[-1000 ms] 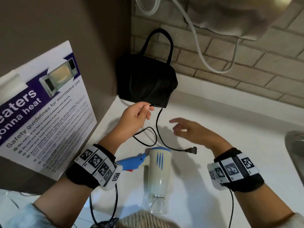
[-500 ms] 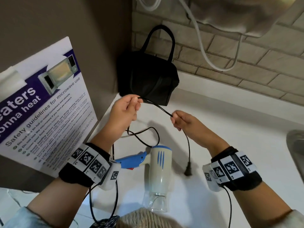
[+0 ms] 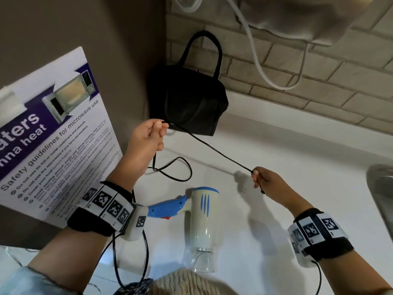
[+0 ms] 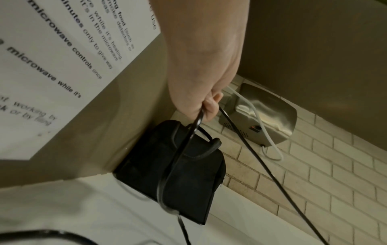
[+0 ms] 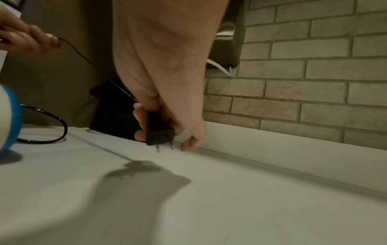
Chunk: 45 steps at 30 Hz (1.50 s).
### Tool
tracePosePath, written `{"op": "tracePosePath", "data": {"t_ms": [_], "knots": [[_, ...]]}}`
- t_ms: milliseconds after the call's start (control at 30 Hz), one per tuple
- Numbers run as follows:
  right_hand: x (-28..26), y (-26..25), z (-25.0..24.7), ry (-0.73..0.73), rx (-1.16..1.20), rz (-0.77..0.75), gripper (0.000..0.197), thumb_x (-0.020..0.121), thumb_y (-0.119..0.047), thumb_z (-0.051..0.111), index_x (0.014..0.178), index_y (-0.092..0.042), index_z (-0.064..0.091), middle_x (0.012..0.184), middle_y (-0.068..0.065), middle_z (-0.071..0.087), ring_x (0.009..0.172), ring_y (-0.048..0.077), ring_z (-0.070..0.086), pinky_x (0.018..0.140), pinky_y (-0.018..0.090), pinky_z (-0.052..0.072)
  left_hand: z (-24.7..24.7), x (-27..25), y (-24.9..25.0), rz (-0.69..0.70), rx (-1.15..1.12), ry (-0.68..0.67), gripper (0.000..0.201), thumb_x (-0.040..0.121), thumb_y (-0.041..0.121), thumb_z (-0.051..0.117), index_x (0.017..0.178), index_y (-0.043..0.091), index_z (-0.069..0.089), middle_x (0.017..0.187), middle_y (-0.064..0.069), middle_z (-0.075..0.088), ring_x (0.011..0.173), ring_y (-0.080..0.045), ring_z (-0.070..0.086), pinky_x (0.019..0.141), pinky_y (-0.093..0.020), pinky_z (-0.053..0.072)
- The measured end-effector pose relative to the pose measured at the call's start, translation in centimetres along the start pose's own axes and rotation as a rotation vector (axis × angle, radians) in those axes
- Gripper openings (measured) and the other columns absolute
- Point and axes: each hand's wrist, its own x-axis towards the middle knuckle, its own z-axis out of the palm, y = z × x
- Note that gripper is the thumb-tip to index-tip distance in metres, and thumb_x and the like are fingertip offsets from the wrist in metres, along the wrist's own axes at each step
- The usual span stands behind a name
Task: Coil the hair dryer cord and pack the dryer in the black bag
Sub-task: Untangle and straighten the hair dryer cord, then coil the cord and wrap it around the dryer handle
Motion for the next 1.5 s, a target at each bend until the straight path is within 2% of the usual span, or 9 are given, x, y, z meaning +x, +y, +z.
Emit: {"op": "tracePosePath", "data": {"t_ms": [200, 500, 600, 700, 833, 1000, 1233, 1367, 1500], "knots": [[0.6, 0.9, 0.4, 0.227, 0.17, 0.138, 0.032, 0.102, -0.023, 0.034, 0.081, -0.01, 0.055, 0.07, 0.005, 0.052, 0.059, 0.019, 0.048, 0.065, 0.031, 0.04, 1.1, 0.4, -2.8, -0.111, 0.066, -0.006, 0.026, 0.103, 0.017, 0.036, 0.096, 0.015, 0.061, 0.075, 0.003, 0.05, 0.056, -0.003, 0.041, 0.05, -0.014, 0.035], [0.5, 0.9, 2.7, 0.164, 0.296, 0.274, 0.033, 0.095, -0.002, 0.041, 0.121, -0.017, 0.055, 0.087, 0.003, 0.061, 0.085, 0.025, 0.06, 0.091, 0.043, 0.051, 2.0, 0.5, -5.4, -0.337, 0.401, -0.272, 0.052, 0.099, 0.008, 0.034, 0.149, 0.017, 0.025, 0.122, 0.001, 0.059, 0.114, -0.016, 0.058, 0.099, -0.033, 0.046], [0.4, 0.3, 3.2, 0.13, 0.34, 0.294, 0.037, 0.094, 0.0, 0.044, 0.125, -0.017, 0.054, 0.089, 0.001, 0.061, 0.087, 0.025, 0.06, 0.098, 0.044, 0.049, 1.7, 0.4, -5.7, -0.41, 0.549, -0.37, 0.058, 0.1, 0.023, 0.037, 0.152, 0.024, 0.011, 0.124, 0.009, 0.056, 0.1, -0.009, 0.055, 0.084, -0.027, 0.044], [0.7, -0.3, 3.8, 0.118, 0.308, 0.281, 0.04, 0.092, 0.0, 0.045, 0.128, -0.015, 0.054, 0.092, 0.003, 0.061, 0.086, 0.022, 0.057, 0.09, 0.037, 0.051, 1.9, 0.1, -5.4, -0.446, 0.612, -0.402, 0.057, 0.1, 0.031, 0.034, 0.152, 0.026, 0.011, 0.114, 0.011, 0.05, 0.076, 0.002, 0.04, 0.066, -0.019, 0.032], [0.7, -1.4, 4.2, 0.139, 0.22, 0.221, 0.041, 0.09, 0.001, 0.045, 0.129, -0.009, 0.055, 0.093, 0.013, 0.062, 0.083, 0.031, 0.058, 0.073, 0.034, 0.046, 1.8, -0.2, -4.4, -0.424, 0.725, -0.43, 0.056, 0.101, 0.032, 0.036, 0.152, 0.019, 0.015, 0.157, -0.003, 0.025, 0.141, -0.022, 0.029, 0.106, -0.033, 0.03], [0.4, -2.3, 4.3, 0.121, 0.192, 0.196, 0.044, 0.093, -0.006, 0.048, 0.137, -0.011, 0.048, 0.102, 0.01, 0.058, 0.096, 0.035, 0.06, 0.069, 0.023, 0.046, 0.6, -1.2, -2.1, -0.383, 0.716, -0.387, 0.053, 0.101, 0.033, 0.039, 0.15, 0.017, 0.026, 0.157, -0.002, 0.026, 0.142, -0.019, 0.029, 0.101, -0.021, 0.025], [-0.8, -5.5, 5.9, 0.166, -0.132, -0.172, 0.041, 0.091, -0.012, 0.054, 0.132, -0.018, 0.052, 0.119, 0.014, 0.049, 0.113, 0.028, 0.052, 0.094, 0.03, 0.041, -2.3, -3.2, 0.1, -0.188, 0.661, -0.289, 0.035, 0.101, 0.025, 0.041, 0.134, 0.018, 0.052, 0.132, 0.006, 0.052, 0.126, -0.008, 0.045, 0.097, -0.017, 0.031], [-2.7, -10.9, 8.9, -0.009, -0.19, -0.46, 0.038, 0.085, -0.011, 0.052, 0.122, -0.018, 0.062, 0.113, 0.011, 0.055, 0.104, 0.029, 0.057, 0.094, 0.03, 0.043, -3.4, -4.4, 0.2, -0.132, 0.625, -0.239, 0.03, 0.101, 0.021, 0.043, 0.125, 0.017, 0.059, 0.118, 0.008, 0.059, 0.112, -0.003, 0.052, 0.08, 0.004, 0.034], [-3.7, -14.2, 12.9, -0.33, -0.509, -0.677, 0.043, 0.088, -0.023, 0.053, 0.132, -0.022, 0.052, 0.122, 0.01, 0.053, 0.11, 0.031, 0.052, 0.093, 0.041, 0.043, -4.0, -5.1, -0.6, -0.152, 0.581, -0.236, 0.024, 0.099, 0.023, 0.047, 0.116, 0.023, 0.065, 0.119, 0.005, 0.066, 0.116, -0.01, 0.058, 0.101, -0.022, 0.041]]}}
